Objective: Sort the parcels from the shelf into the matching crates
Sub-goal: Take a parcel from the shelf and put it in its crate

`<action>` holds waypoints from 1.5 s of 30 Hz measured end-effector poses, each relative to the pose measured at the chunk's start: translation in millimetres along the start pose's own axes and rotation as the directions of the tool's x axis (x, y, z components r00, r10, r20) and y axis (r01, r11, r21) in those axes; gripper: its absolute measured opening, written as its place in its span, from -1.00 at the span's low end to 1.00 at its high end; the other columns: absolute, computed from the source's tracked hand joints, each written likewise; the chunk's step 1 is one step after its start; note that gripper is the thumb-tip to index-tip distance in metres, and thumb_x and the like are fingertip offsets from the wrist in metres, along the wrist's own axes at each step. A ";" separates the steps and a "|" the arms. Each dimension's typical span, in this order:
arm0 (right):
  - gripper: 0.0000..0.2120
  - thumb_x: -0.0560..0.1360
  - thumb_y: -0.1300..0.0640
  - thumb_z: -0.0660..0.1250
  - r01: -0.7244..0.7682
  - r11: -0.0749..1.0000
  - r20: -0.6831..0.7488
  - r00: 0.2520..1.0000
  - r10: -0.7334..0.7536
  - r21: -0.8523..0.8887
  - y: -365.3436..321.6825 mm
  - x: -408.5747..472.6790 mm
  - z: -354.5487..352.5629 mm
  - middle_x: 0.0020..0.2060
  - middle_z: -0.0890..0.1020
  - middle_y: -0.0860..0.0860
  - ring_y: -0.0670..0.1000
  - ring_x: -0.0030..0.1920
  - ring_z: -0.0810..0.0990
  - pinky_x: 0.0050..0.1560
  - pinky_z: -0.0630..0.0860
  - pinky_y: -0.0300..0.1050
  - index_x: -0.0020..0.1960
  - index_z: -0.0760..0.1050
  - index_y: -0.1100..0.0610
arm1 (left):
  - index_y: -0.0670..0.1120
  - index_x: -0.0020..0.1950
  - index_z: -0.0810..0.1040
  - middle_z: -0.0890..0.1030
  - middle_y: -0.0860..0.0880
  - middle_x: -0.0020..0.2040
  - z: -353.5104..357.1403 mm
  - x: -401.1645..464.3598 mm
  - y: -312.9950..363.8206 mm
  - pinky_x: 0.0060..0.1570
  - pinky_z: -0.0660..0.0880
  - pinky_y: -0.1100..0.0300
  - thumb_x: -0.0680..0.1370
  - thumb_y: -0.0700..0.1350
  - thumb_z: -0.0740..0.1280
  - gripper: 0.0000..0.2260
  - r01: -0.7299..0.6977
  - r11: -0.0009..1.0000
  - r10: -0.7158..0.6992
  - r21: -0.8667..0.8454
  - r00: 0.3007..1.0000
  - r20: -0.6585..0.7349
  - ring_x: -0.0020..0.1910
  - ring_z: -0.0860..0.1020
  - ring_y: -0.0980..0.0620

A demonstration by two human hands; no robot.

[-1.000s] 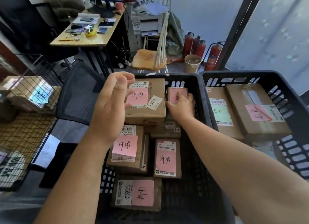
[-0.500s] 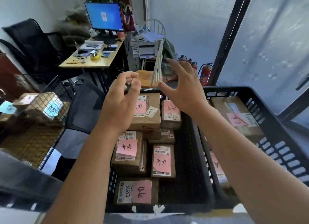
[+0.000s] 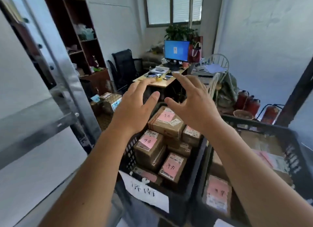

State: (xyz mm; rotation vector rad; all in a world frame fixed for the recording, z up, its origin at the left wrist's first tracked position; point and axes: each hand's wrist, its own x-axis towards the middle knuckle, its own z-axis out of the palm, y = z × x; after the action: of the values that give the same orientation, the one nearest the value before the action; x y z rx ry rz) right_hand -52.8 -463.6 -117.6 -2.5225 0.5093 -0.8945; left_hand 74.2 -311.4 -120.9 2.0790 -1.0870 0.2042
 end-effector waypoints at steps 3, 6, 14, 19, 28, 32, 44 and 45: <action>-0.31 0.57 -0.26 0.33 0.126 0.989 0.056 0.990 -0.130 0.080 -22.7 -23.1 -12.6 0.54 0.30 -0.10 0.07 0.54 0.29 0.38 0.44 0.14 0.62 0.14 -0.26 | 0.28 0.53 0.33 0.40 0.12 0.52 -22.0 -56.2 23.6 0.43 0.42 -0.13 0.67 0.27 0.15 -0.58 0.071 0.997 -0.069 0.024 0.994 -0.086 0.49 0.39 0.07; -0.32 0.57 -0.26 0.33 0.215 0.957 0.109 0.965 -0.239 0.197 -58.4 -46.6 -17.2 0.53 0.32 -0.12 0.07 0.53 0.28 0.35 0.40 0.06 0.62 0.16 -0.27 | 0.30 0.53 0.32 0.40 0.18 0.49 -57.7 -114.4 46.4 0.40 0.44 -0.09 0.70 0.22 0.18 -0.62 0.175 0.982 -0.161 0.067 0.970 -0.184 0.44 0.41 0.12; -0.33 0.57 -0.25 0.35 0.417 0.765 0.184 0.808 -0.560 0.491 -213.7 -141.7 -10.7 0.51 0.32 -0.17 0.05 0.47 0.38 0.36 0.47 0.08 0.61 0.16 -0.30 | 0.41 0.53 0.21 0.31 0.28 0.53 -191.7 -301.0 91.8 0.43 0.43 -0.09 0.67 0.26 0.17 -0.58 0.443 0.888 -0.327 0.119 0.794 -0.512 0.49 0.35 0.15; -0.34 0.56 -0.25 0.36 0.443 0.597 0.177 0.686 -0.706 0.668 -326.0 -246.1 -11.7 0.50 0.32 -0.22 -0.05 0.47 0.37 0.35 0.48 0.07 0.59 0.16 -0.34 | 0.43 0.53 0.20 0.28 0.32 0.54 -264.1 -446.6 125.0 0.34 0.34 0.12 0.67 0.29 0.14 -0.58 0.603 0.788 -0.378 0.129 0.637 -0.672 0.46 0.32 0.25; -0.34 0.55 -0.25 0.36 0.368 0.356 0.158 0.471 -0.868 0.859 -510.9 -471.9 -36.3 0.48 0.31 -0.30 -0.10 0.47 0.35 0.27 0.32 -0.10 0.57 0.17 -0.37 | 0.40 0.57 0.14 0.32 0.24 0.55 -362.5 -727.0 194.1 0.46 0.41 -0.13 0.66 0.32 0.14 -0.53 0.808 0.586 -0.428 0.056 0.367 -0.826 0.50 0.37 0.12; -0.34 0.53 -0.26 0.35 0.326 0.312 0.163 0.413 -0.896 0.892 -572.2 -530.3 -38.8 0.47 0.31 -0.32 -0.13 0.47 0.33 0.32 0.33 -0.08 0.57 0.17 -0.38 | 0.41 0.55 0.15 0.33 0.25 0.51 -407.4 -801.8 204.9 0.40 0.42 -0.07 0.66 0.30 0.15 -0.54 0.857 0.514 -0.436 0.038 0.299 -0.849 0.47 0.38 0.12; -0.37 0.55 -0.25 0.34 0.227 0.260 0.155 0.395 -0.906 0.938 -730.8 -551.6 59.7 0.47 0.35 -0.25 -0.08 0.50 0.32 0.44 0.38 0.04 0.56 0.21 -0.35 | 0.39 0.57 0.14 0.27 0.27 0.56 -533.5 -874.2 121.9 0.42 0.41 -0.05 0.62 0.35 0.08 -0.50 0.934 0.348 -0.453 0.081 0.242 -0.858 0.53 0.31 0.12; -0.36 0.56 -0.23 0.35 0.210 0.259 0.160 0.397 -0.904 0.943 -746.8 -547.7 70.3 0.46 0.35 -0.24 -0.09 0.49 0.33 0.41 0.35 -0.03 0.57 0.21 -0.33 | 0.39 0.57 0.14 0.27 0.26 0.58 -546.1 -873.6 110.3 0.44 0.41 -0.07 0.62 0.35 0.07 -0.49 0.940 0.331 -0.459 0.076 0.231 -0.858 0.54 0.31 0.12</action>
State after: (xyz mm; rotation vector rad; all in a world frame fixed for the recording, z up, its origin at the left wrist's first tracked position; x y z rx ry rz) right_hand -256.4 441.7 -76.7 -1.7670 -1.1101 -0.1182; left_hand -446.9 583.2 -80.5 2.4375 0.7241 0.8782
